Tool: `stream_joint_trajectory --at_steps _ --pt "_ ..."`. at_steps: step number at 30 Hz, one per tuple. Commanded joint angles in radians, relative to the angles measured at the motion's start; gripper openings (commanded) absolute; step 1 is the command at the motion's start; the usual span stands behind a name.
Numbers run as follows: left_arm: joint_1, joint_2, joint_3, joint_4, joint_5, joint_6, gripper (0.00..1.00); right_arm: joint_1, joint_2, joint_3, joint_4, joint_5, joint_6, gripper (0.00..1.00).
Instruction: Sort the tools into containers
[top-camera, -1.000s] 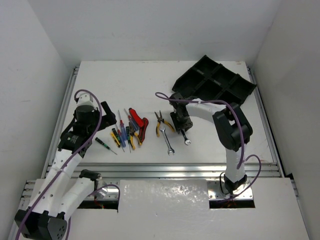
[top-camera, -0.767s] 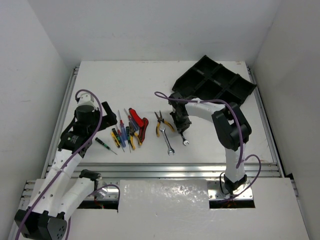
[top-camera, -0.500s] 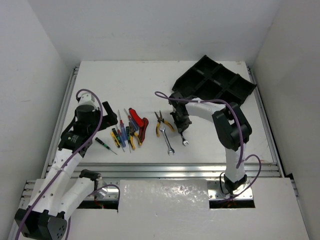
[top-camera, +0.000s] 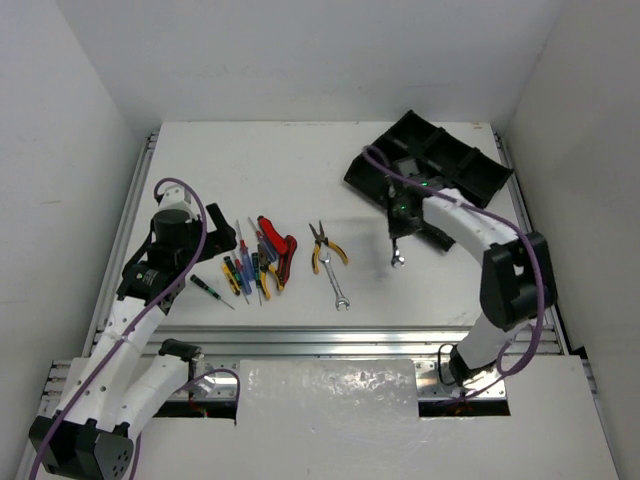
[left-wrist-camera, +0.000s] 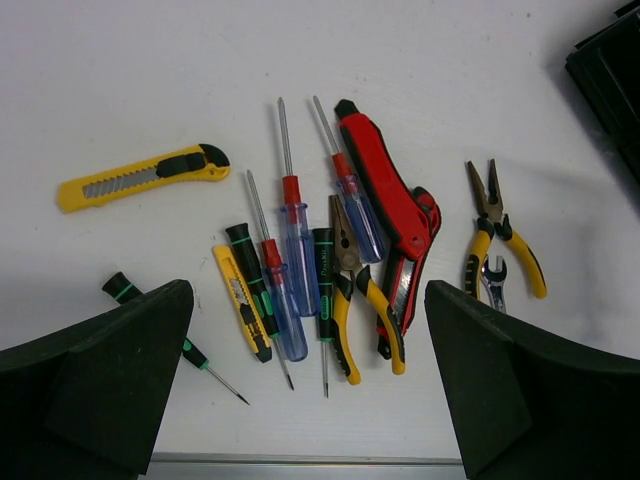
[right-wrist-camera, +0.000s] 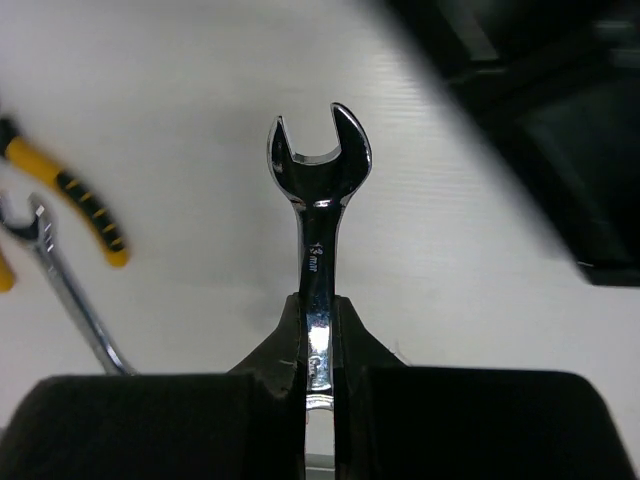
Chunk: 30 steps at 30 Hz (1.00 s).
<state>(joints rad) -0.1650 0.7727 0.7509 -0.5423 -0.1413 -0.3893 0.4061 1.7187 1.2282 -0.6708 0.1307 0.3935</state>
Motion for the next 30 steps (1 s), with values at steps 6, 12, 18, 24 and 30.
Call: stream_joint_trajectory --at_steps 6,12,18,24,30 --pt "-0.027 0.002 0.007 0.048 0.017 0.017 1.00 -0.318 -0.102 0.058 -0.018 0.093 0.056 0.00" --pt "-0.031 0.017 0.007 0.056 0.037 0.021 1.00 -0.437 0.030 0.184 -0.013 0.081 0.059 0.00" --pt "-0.045 0.040 0.008 0.054 0.051 0.027 1.00 -0.464 0.165 0.321 -0.048 0.098 0.034 0.00" --pt "-0.051 0.043 0.008 0.056 0.055 0.029 1.00 -0.469 0.226 0.381 -0.078 0.095 0.024 0.24" --pt "-0.051 0.050 0.010 0.059 0.065 0.032 1.00 -0.466 0.165 0.415 -0.104 0.092 0.021 0.54"
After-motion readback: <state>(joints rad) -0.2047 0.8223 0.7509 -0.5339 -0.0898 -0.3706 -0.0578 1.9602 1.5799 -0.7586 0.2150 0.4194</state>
